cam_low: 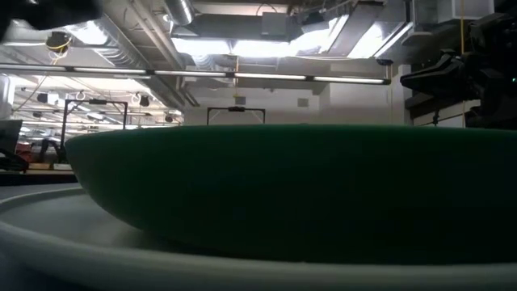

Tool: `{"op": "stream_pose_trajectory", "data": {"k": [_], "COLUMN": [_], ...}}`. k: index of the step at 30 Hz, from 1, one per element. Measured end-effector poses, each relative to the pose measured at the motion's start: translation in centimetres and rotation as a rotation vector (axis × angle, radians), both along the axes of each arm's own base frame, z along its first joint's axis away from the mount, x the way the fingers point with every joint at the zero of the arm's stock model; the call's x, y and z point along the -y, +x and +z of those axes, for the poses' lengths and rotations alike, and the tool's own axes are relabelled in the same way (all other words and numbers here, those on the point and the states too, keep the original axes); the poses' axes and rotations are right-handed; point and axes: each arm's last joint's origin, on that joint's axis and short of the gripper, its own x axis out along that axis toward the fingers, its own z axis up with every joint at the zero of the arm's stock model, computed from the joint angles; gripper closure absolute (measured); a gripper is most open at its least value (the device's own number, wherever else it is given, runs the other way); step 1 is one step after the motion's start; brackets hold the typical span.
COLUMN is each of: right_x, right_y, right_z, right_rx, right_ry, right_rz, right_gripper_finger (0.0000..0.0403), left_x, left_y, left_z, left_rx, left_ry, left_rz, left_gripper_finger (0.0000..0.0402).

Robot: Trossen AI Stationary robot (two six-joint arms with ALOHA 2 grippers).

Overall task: Stack plastic plates
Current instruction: Stack the pink plate on the green plate

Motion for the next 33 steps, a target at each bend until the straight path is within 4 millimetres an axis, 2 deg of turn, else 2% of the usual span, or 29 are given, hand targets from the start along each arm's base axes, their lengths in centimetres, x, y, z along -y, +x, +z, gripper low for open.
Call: {"op": "stream_pose_trajectory", "data": {"k": [5, 8, 12, 21, 29, 33], "right_x": [0.0, 0.0, 0.0, 0.0, 0.0, 0.0], "right_y": [0.0, 0.0, 0.0, 0.0, 0.0, 0.0], "right_z": [0.0, 0.0, 0.0, 0.0, 0.0, 0.0], "right_rx": [0.0, -0.001, 0.0, -0.001, -0.001, -0.001], "right_ry": [0.0, 0.0, 0.0, 0.0, 0.0, 0.0], "right_rz": [0.0, 0.0, 0.0, 0.0, 0.0, 0.0], "right_gripper_finger": [0.0341, 0.0341, 0.0341, 0.0341, 0.0341, 0.0341], "left_x": [-1.1, -1.5, -1.5, -1.5, -1.3, -1.1], "left_y": [-2.0, -2.8, -2.9, -2.8, -3.0, -2.8], "left_z": [0.2, 0.0, -0.5, -0.7, -0.7, -1.3], "left_rx": [-0.28, -0.373, -0.398, -0.439, -0.451, -0.457], "left_ry": [-0.083, -0.063, -0.065, -0.186, -0.228, -0.216], "left_rz": [0.215, 0.333, 0.506, 0.993, 1.152, 1.201], "left_gripper_finger": [0.0293, 0.0293, 0.0293, 0.0293, 0.0293, 0.0293]}}
